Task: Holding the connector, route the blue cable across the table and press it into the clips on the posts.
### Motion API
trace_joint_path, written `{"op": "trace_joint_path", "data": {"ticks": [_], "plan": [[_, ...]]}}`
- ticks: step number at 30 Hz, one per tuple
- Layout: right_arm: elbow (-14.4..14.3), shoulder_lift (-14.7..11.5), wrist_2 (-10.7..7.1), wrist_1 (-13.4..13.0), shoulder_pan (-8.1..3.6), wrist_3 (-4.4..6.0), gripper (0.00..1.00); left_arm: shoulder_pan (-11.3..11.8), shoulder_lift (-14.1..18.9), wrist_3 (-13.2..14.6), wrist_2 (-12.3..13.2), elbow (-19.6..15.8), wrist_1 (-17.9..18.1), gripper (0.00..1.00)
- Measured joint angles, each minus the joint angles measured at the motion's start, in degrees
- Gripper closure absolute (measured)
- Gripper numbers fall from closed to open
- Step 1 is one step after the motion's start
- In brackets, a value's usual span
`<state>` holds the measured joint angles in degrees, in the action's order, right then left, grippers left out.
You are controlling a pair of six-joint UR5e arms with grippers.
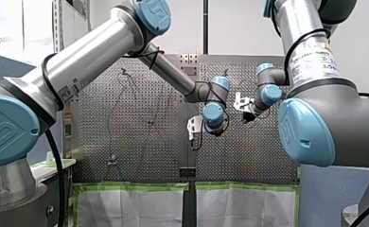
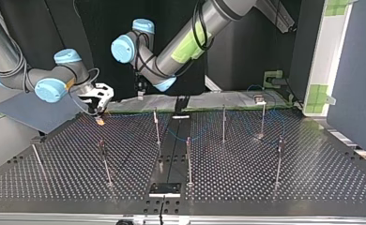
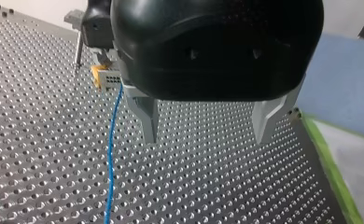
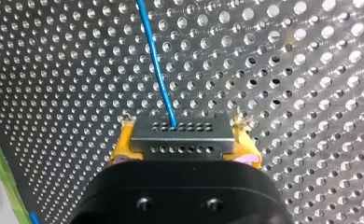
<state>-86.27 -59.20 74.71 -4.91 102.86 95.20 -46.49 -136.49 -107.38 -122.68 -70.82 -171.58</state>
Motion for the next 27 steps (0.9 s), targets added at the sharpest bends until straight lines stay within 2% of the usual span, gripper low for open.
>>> {"op": "trace_joint_path", "data": {"ticks": [6,13,27], "plan": [[0.0,0.0,-0.02,-0.02,0.24,-0.03,1.0,-0.29,-2.39,-0.45,-2.52,3.32,2.37,0.0],[-0.02,-0.01,-0.09,-0.02,0.35,-0.01,1.0,-0.29,-2.91,-0.7,-4.51,7.06,4.22,0.0],[0.0,0.0,-0.93,-0.06,0.41,0.02,1.0,1.75,-8.16,-0.81,-5.33,14.87,6.13,0.0]]}}
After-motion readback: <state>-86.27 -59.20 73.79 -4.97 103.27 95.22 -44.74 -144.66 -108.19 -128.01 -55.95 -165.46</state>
